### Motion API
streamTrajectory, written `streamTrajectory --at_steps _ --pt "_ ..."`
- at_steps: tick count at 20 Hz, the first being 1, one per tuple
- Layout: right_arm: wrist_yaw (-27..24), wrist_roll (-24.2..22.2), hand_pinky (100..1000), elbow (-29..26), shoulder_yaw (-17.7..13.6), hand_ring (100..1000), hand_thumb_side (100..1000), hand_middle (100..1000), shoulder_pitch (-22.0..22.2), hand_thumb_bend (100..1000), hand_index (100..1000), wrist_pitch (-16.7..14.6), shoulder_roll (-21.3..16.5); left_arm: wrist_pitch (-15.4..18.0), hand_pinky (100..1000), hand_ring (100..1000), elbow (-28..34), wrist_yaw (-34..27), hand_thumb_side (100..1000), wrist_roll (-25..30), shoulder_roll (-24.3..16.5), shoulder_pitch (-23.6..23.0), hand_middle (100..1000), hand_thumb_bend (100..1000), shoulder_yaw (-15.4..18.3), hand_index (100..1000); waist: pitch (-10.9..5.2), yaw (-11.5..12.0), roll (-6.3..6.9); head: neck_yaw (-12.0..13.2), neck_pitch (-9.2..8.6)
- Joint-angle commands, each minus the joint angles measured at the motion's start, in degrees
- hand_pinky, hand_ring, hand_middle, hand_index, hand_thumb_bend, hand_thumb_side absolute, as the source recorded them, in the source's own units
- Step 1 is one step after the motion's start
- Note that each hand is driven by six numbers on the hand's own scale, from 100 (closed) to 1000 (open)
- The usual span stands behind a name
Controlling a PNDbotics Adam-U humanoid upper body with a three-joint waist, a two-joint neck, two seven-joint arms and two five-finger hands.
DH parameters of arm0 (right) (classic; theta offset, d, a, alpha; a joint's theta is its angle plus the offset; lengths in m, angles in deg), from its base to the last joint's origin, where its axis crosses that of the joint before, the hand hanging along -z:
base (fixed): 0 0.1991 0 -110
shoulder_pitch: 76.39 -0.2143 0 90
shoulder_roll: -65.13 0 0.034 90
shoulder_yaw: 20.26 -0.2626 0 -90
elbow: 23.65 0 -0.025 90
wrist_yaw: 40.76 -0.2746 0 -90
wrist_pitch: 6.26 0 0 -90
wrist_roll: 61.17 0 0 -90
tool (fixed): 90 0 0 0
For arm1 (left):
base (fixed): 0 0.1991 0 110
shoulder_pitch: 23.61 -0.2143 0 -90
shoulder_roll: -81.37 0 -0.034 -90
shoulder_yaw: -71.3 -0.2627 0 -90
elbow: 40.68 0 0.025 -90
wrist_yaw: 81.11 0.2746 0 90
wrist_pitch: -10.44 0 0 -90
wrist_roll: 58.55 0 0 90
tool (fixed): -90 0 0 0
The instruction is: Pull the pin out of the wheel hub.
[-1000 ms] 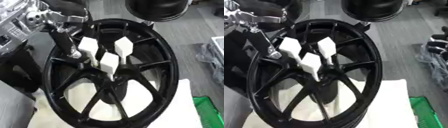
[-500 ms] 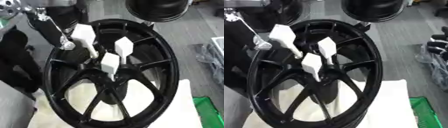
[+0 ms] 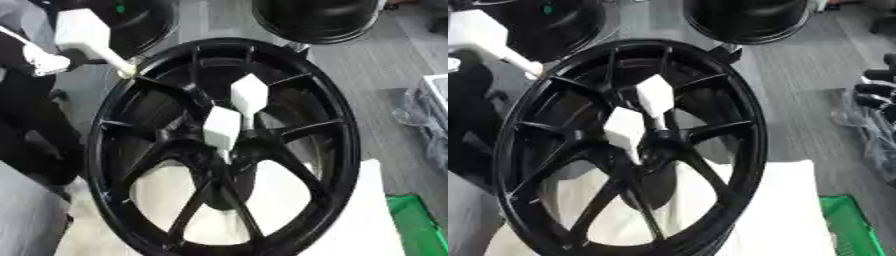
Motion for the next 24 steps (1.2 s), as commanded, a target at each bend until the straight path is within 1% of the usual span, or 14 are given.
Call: streamTrajectory --at_steps 1,3,6,10,12,14,15,16,17,19,20,22,24 --pt "0.36 0.61 720 -1.18 -1.05 711 712 695 -0.01 100 858 -0.14 -1.39 -0.78 691 681 -1.91 -1.03 137 -4.97 -3.12 -3.59 546 128 5.92 342 -0.73 0.35 -0.32 -0.33 -0.61" --pt "0.42 0.93 720 -1.18 -1.37 711 712 695 0.24 100 858 -0.25 -1.33 -1.08 694 682 -3.75 -0.54 136 -7.43 -2.85 -7.12 548 129 8.27 344 -0.7 0.69 -0.44 -0.48 -0.55" --pt "0.49 1.31 720 -1.14 -1.71 711 712 695 0.58 100 858 -0.35 -1.28 -1.05 695 683 -6.04 0.94 135 -9.92 -2.0 -11.12 550 126 10.6 345 -0.71 1.12 -0.53 -0.55 -0.27" --pt "0.5 1.57 720 -1.13 -1.99 712 710 696 0.86 100 858 -0.47 -1.29 -0.96 695 684 -8.2 2.9 147 -11.49 0.04 -15.12 557 100 12.22 353 -0.91 1.45 -0.52 0.46 0.78" --pt "0.41 1.68 720 -1.12 -2.11 712 709 696 0.93 100 858 -0.53 -1.29 -0.77 698 689 -8.61 2.96 155 -11.44 1.13 -16.55 572 100 12.52 375 -1.01 1.53 -0.51 0.8 1.06" --pt "0.31 1.68 720 -1.1 -2.11 712 709 696 0.93 100 858 -0.55 -1.31 -0.32 709 704 -8.84 2.79 138 -10.96 1.96 -17.39 595 103 12.54 442 -1.1 1.53 -0.5 0.96 1.03" --pt "0.28 1.65 720 -1.1 -2.1 712 709 696 0.91 100 858 -0.55 -1.32 -0.02 713 710 -8.97 2.74 129 -10.58 2.21 -17.59 604 127 12.54 472 -1.13 1.52 -0.5 0.99 0.97" --pt "0.26 1.62 720 -1.1 -2.09 712 709 696 0.91 100 858 -0.55 -1.33 0.26 713 710 -9.1 2.72 129 -10.24 2.35 -17.68 604 127 12.57 472 -1.14 1.52 -0.5 1.01 0.94" --pt "0.24 1.6 720 -1.1 -2.09 711 708 695 0.88 100 858 -0.55 -1.33 0.56 756 763 -9.22 2.67 100 -9.9 2.52 -17.77 717 287 12.55 758 -1.15 1.49 -0.5 0.95 0.83" --pt "0.16 1.57 720 -1.1 -2.1 711 707 696 0.79 100 858 -0.55 -1.34 1.47 780 786 -9.73 2.45 100 -8.87 2.83 -17.99 751 359 12.54 830 -1.17 1.42 -0.48 0.76 0.55" --pt "0.13 1.55 720 -1.11 -2.1 712 708 696 0.77 100 858 -0.56 -1.35 1.85 787 792 -10.02 2.52 100 -8.44 2.85 -18.02 759 387 12.62 850 -1.17 1.4 -0.46 0.7 0.46" --pt "0.12 1.51 720 -1.1 -2.09 712 708 696 0.74 100 858 -0.55 -1.37 2.36 790 793 -10.39 2.99 135 -8.06 2.85 -18.02 760 404 12.82 850 -1.16 1.38 -0.44 0.52 0.34" --pt "0.11 1.48 720 -1.1 -2.08 712 708 696 0.72 100 858 -0.54 -1.38 2.59 790 792 -10.56 3.32 131 -7.92 2.88 -17.96 760 400 12.88 848 -1.15 1.37 -0.44 0.41 0.22"
